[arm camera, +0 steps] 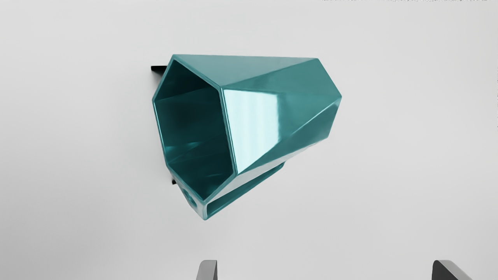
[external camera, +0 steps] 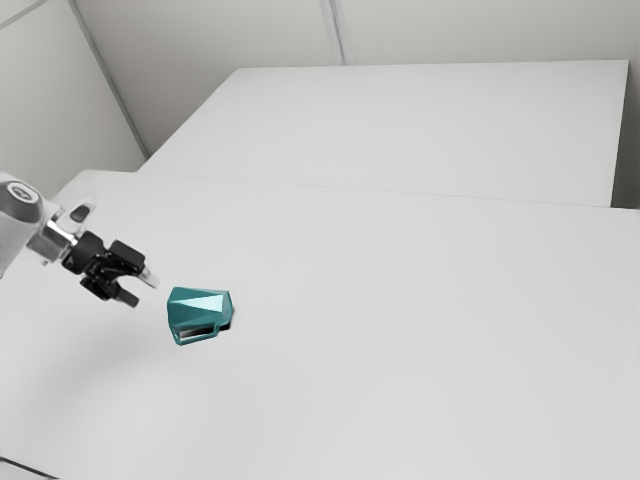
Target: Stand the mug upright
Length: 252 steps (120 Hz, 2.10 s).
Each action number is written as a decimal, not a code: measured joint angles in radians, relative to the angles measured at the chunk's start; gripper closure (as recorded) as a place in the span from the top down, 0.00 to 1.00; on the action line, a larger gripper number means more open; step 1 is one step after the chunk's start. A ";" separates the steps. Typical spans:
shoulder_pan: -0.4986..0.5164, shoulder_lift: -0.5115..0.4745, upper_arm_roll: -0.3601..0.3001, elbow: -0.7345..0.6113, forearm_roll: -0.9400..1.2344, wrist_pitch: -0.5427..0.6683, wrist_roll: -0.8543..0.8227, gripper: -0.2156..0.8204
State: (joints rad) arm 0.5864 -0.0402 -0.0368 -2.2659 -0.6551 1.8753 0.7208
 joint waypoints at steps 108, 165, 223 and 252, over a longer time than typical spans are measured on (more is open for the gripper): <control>-0.001 0.195 -0.001 0.014 -0.287 0.106 0.417 0.79; -0.035 0.207 -0.008 0.011 -0.330 0.144 0.491 0.29; -0.065 0.131 -0.067 0.027 -0.300 0.169 0.495 0.06; -0.094 0.097 -0.111 0.024 -0.211 0.208 0.458 0.04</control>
State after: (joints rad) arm 0.4923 0.0573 -0.1482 -2.2414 -0.8660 2.0834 1.1786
